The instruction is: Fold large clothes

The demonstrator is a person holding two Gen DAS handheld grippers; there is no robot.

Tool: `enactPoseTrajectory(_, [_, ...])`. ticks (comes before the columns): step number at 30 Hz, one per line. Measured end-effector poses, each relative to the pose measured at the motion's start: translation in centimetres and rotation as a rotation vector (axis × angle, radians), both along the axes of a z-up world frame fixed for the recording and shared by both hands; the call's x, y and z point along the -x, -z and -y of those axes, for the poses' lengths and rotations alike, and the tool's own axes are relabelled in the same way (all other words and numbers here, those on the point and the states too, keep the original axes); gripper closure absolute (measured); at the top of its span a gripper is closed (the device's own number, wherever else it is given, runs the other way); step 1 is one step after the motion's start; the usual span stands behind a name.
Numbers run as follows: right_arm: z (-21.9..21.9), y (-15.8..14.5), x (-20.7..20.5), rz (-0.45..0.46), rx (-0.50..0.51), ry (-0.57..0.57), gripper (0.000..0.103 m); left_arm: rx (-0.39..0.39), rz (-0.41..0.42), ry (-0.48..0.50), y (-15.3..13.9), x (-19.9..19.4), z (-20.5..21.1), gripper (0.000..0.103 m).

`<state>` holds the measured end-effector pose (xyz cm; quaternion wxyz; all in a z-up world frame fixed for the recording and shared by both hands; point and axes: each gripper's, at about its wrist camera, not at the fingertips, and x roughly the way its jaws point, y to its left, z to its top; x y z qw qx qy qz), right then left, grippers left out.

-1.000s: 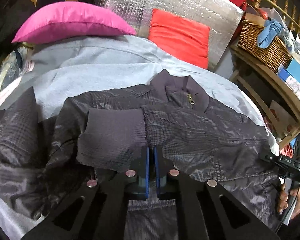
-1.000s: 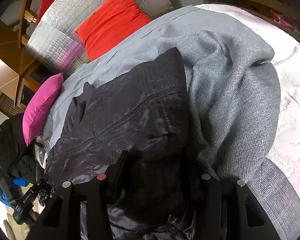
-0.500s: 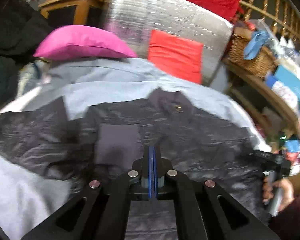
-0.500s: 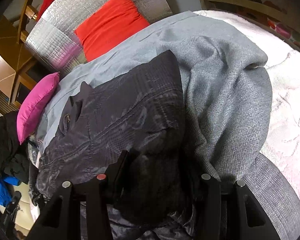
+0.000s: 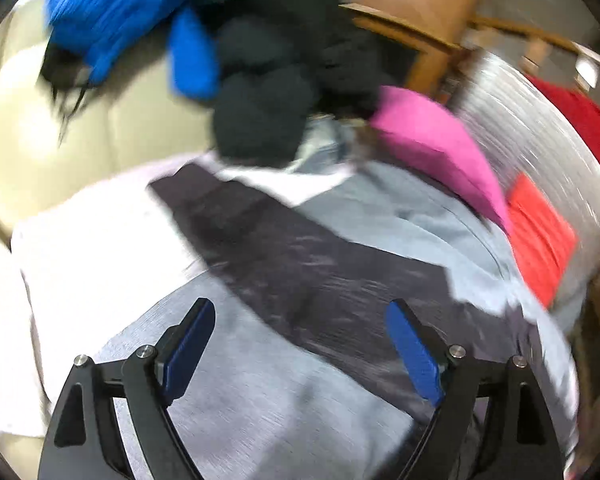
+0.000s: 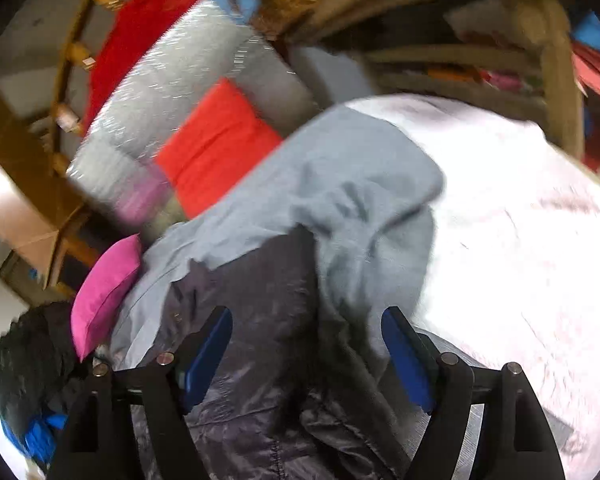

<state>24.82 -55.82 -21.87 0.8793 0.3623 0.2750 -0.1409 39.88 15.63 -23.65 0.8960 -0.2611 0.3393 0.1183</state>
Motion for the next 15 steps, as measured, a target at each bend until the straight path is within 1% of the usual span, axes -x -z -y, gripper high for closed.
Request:
enactPoseTrajectory(1, [-0.4,-0.2,-0.3,0.007,0.014,-0.016,0.023,0.048,-0.015,-0.007,1.0,-0.6,-1.0,0.016])
enactPoseTrajectory(2, [-1.1,-0.5,-0.6,0.012,0.034,-0.037,0.023,0.130,-0.032,-0.019,2.3,-1.5,-2.3,0.016])
enactPoseTrajectory(3, [-1.6,-0.5,-1.1,0.011,0.036,-0.053,0.023,0.189,-0.038,-0.033,3.4,-1.9,-2.9,0.017])
enactPoseTrajectory(4, [-2.0,-0.4,-1.4,0.011,0.027,-0.067,0.023,0.257,-0.037,-0.043,4.4,-2.3,-3.7,0.017])
enactPoseTrajectory(5, [-2.3,-0.2,-2.1,0.013,0.001,-0.090,0.023,0.344,-0.032,-0.050,5.7,-3.1,-4.5,0.017])
enactPoseTrajectory(6, [-2.6,-0.1,-2.4,0.014,-0.016,-0.100,0.023,0.386,-0.026,-0.059,6.4,-3.4,-4.8,0.017])
enactPoseTrajectory(7, [-2.9,0.0,-2.7,0.013,-0.028,-0.107,0.023,0.410,-0.018,-0.070,6.8,-3.7,-4.9,0.017])
enactPoseTrajectory(8, [-3.2,0.2,-3.3,0.008,-0.031,-0.120,0.023,0.415,-0.005,-0.075,7.2,-4.4,-5.3,0.018])
enactPoseTrajectory(10, [-3.8,0.3,-4.1,-0.006,-0.017,-0.136,0.023,0.390,0.004,-0.077,7.4,-5.2,-5.6,0.019])
enactPoseTrajectory(11, [-4.1,0.4,-4.4,-0.011,-0.009,-0.143,0.023,0.382,-0.001,-0.083,7.7,-5.6,-6.1,0.024])
enactPoseTrajectory(12, [-4.4,0.5,-4.7,-0.017,-0.001,-0.151,0.023,0.390,-0.010,-0.086,8.0,-5.9,-6.5,0.030])
enactPoseTrajectory(14, [-4.8,0.7,-5.2,-0.031,0.020,-0.163,0.023,0.438,-0.023,-0.099,9.0,-6.4,-7.4,0.036])
enactPoseTrajectory(15, [-4.9,0.8,-5.3,-0.032,0.026,-0.163,0.023,0.454,-0.016,-0.108,9.5,-6.5,-7.8,0.038])
